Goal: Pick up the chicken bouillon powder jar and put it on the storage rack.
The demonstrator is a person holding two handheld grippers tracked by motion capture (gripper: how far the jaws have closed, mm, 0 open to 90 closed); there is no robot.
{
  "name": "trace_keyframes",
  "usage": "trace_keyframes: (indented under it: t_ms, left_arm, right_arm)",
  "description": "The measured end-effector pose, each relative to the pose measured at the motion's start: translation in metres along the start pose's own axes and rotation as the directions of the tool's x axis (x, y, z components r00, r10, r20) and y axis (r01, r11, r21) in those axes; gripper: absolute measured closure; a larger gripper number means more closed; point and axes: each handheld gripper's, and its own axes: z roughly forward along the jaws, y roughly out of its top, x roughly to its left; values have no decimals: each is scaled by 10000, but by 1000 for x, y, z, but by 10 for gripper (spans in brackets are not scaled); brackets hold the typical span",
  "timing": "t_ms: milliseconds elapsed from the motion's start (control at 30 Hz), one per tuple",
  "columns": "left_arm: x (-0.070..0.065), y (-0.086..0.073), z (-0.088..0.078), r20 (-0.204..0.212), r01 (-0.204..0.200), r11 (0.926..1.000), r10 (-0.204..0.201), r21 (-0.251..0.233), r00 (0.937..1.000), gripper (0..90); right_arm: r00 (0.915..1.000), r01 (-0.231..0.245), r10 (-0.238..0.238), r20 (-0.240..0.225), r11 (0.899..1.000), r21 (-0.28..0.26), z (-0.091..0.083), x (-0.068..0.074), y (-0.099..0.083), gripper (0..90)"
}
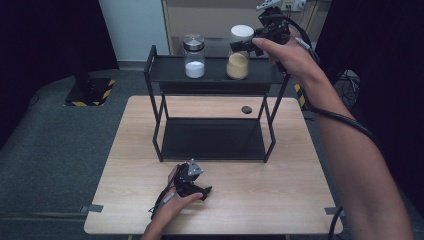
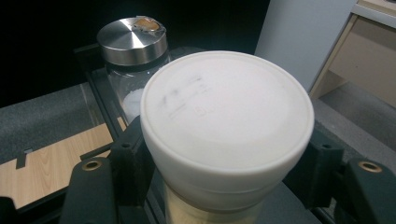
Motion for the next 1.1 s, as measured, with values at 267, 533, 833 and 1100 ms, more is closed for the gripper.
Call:
trace_keyframes:
  t_ms: [267, 533, 833, 1100]
  left_arm:
    - [0, 0, 0, -3, 1, 10000, -1, -3, 10000, 0]
    - [0, 0, 0, -8, -4, 10000, 4, -3, 10000, 0]
    - [0, 0, 0, -12, 4, 10000, -4, -9, 10000, 0]
    - [0, 0, 0, -14, -7, 10000, 7, 1, 10000, 0]
  right_arm:
    - [9997, 106, -107, 207, 9999, 34, -3, 4, 0, 284]
    - [9990, 135, -140, 423, 9998, 132, -10, 5, -3, 174]
    - [9992, 144, -140, 378, 9998, -103, -20, 3, -12, 119]
    - [9991, 22, -14, 426, 9998, -182, -29, 5, -20, 89]
